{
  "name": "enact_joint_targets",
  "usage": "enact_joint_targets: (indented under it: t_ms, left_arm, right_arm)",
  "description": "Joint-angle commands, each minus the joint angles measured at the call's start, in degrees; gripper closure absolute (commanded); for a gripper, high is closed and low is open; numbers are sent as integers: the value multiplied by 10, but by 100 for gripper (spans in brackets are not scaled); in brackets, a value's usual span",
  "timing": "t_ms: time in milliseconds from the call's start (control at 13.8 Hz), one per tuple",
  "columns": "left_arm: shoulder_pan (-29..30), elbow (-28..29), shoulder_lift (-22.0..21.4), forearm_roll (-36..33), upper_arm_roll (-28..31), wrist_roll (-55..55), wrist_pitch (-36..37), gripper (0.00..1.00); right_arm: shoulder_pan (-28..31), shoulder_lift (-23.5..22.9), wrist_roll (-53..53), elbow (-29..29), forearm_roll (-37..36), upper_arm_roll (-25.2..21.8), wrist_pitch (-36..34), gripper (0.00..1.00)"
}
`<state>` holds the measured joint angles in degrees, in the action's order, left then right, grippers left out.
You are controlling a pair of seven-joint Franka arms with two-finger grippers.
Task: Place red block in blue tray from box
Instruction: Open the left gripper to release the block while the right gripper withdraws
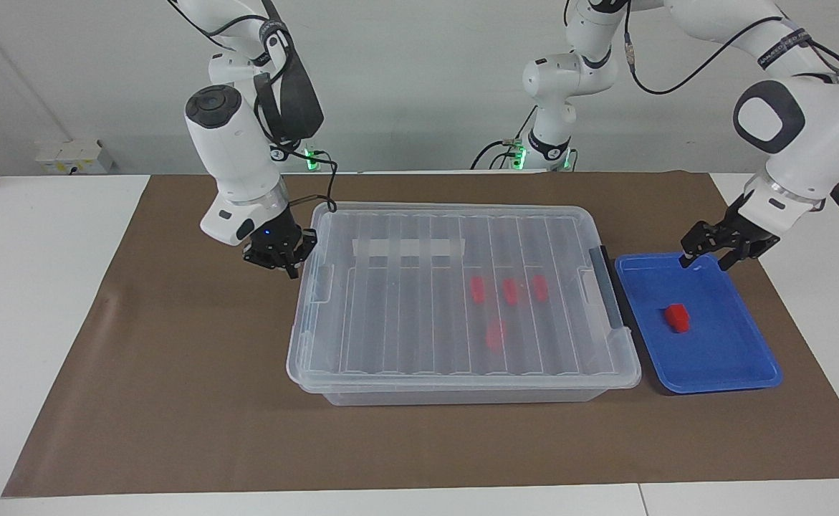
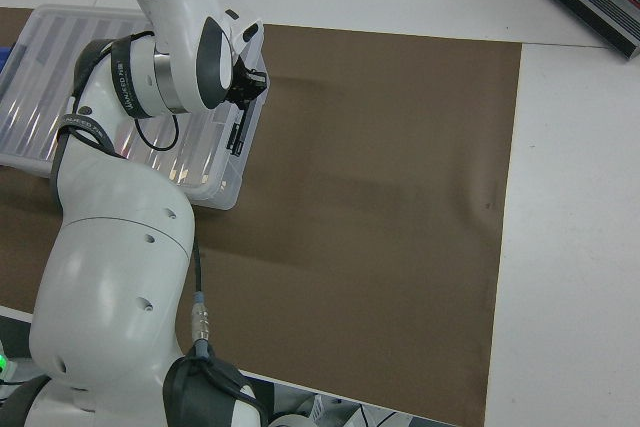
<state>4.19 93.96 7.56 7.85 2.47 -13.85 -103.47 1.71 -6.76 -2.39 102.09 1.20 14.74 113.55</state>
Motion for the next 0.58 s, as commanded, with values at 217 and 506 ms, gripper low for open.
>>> enact_joint_targets:
  t_ms: [217,506]
  left_arm:
    - [-39,9,-133,-8,2,33,125,0]
    - [-71,14,-141,-8,3,31,141,0]
  right_arm:
    - [4,51,-74,7,3,-42,-64,100]
    - [-8,69,-80,-1,3,-89,-94,0]
